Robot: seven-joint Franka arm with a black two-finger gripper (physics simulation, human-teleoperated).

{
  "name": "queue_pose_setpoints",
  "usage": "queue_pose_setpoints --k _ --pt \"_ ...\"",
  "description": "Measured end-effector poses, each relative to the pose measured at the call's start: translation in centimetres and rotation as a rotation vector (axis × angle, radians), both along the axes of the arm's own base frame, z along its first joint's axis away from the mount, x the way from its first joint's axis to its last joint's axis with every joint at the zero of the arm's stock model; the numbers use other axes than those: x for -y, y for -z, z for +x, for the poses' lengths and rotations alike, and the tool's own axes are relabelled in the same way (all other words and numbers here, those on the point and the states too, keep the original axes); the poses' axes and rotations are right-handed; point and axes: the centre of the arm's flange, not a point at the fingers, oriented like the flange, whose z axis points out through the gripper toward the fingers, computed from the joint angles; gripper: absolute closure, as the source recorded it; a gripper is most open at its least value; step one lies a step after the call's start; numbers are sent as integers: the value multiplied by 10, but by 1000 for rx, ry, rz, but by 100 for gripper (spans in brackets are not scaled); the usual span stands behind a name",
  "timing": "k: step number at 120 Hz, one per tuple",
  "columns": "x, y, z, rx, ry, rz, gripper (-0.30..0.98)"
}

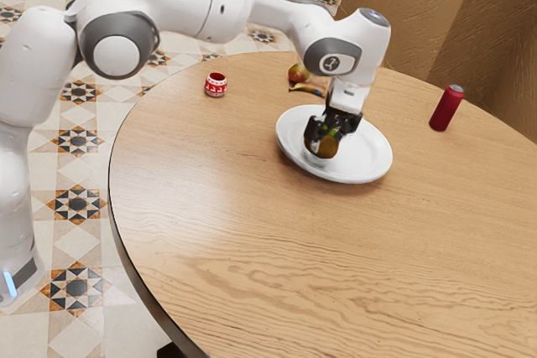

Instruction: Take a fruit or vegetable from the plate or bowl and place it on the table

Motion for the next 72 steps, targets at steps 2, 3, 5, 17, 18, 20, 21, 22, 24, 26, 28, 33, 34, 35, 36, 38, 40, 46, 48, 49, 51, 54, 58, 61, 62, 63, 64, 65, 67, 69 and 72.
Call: queue_pose_setpoints --k 2,3,5,17,18,20,21,22,24,26,28,33,34,35,36,38,40,46,48,49,51,54,58,61,62,63,64,65,67,69,72 --pt "0 -8 0 12 0 1 42" --pt "1 -12 0 18 1 1 42" --pt "1 -22 0 33 0 2 43" --pt "10 -74 -4 99 13 -1 41" --pt "13 -77 -5 102 17 -3 41" --pt "18 -82 -7 106 26 -6 41" --pt "22 -85 -8 108 31 -9 41" --pt "26 -88 -9 110 39 -12 42" --pt "38 -94 -11 115 56 -20 42" --pt "49 -99 -13 118 74 -29 41" --pt "62 -103 -15 120 93 -38 41" --pt "101 -113 -23 126 154 -66 41" --pt "109 -115 -25 126 167 -72 41" --pt "117 -117 -27 127 179 -77 41" --pt "125 -119 -29 127 191 -82 41" --pt "140 -121 -33 127 216 -93 41" --pt "157 -124 -37 126 241 -103 41" --pt "200 -129 -50 123 309 -131 45" --pt "212 -130 -54 121 328 -139 46" --pt "218 -130 -56 121 336 -143 45" --pt "227 -130 -59 119 349 -148 43" --pt "236 -131 -62 117 361 -154 40" --pt "245 -130 -66 113 372 -160 31" --pt "250 -130 -68 109 377 -163 25" --pt "251 -129 -68 107 379 -164 24" --pt "253 -129 -69 106 381 -165 23" --pt "255 -129 -70 104 382 -166 22" --pt "256 -128 -70 103 384 -167 21" --pt "260 -128 -72 100 388 -169 18" --pt "264 -128 -73 99 394 -167 16" --pt "272 -127 -76 96 406 -165 14"
